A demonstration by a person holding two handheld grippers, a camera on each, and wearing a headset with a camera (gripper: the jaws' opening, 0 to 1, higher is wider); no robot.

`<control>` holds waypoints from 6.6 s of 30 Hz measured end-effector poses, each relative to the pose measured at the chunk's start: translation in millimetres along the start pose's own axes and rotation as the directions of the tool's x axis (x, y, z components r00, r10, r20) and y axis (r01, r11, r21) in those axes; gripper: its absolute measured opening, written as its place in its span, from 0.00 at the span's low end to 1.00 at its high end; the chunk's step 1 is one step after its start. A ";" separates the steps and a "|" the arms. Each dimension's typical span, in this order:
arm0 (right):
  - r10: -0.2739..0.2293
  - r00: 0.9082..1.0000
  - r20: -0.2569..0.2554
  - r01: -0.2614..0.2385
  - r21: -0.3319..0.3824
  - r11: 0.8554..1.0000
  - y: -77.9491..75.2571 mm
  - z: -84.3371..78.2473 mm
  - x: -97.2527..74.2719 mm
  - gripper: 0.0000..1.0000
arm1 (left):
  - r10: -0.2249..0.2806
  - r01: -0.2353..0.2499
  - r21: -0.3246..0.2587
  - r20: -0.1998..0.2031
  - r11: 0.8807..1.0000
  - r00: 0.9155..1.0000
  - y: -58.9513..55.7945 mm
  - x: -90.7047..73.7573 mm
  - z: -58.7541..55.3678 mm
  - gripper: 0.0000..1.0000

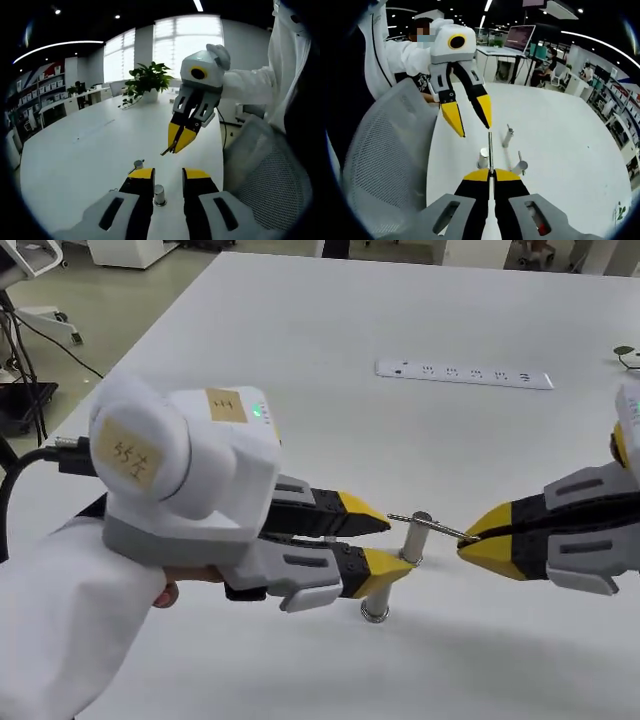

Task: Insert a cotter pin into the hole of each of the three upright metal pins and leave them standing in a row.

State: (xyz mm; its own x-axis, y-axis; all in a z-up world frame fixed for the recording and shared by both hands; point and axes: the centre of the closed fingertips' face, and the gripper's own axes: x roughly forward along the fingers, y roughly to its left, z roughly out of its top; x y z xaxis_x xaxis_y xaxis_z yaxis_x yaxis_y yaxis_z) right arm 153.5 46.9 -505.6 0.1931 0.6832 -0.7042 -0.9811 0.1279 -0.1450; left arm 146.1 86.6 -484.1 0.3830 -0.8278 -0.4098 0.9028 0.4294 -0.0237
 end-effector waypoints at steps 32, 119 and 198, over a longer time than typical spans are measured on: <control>0.071 0.989 -0.128 -0.071 0.001 0.997 5.4 -45.0 33.3 0.00 | -0.031 0.023 -0.063 -0.133 0.998 0.991 15.5 23.8 -47.4 0.17; 0.162 0.981 -0.102 -0.174 -0.117 0.978 12.5 -9.4 80.8 0.16 | 0.043 -0.050 -0.135 -0.055 0.990 0.998 19.4 -3.4 -62.6 0.63; 0.045 0.991 -0.125 -0.034 0.084 0.996 -52.2 -85.3 23.5 0.07 | 0.142 -0.163 -0.181 -0.122 0.970 0.982 25.8 -13.1 -81.8 0.98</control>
State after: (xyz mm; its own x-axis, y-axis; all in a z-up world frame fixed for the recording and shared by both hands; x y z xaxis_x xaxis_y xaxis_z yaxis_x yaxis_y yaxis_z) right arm 210.0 -5.0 -573.9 0.1487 0.5928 -0.7915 -0.9845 0.1641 -0.0621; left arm 148.4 138.0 -554.0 0.4806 -0.7080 -0.5174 0.7780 0.6166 -0.1210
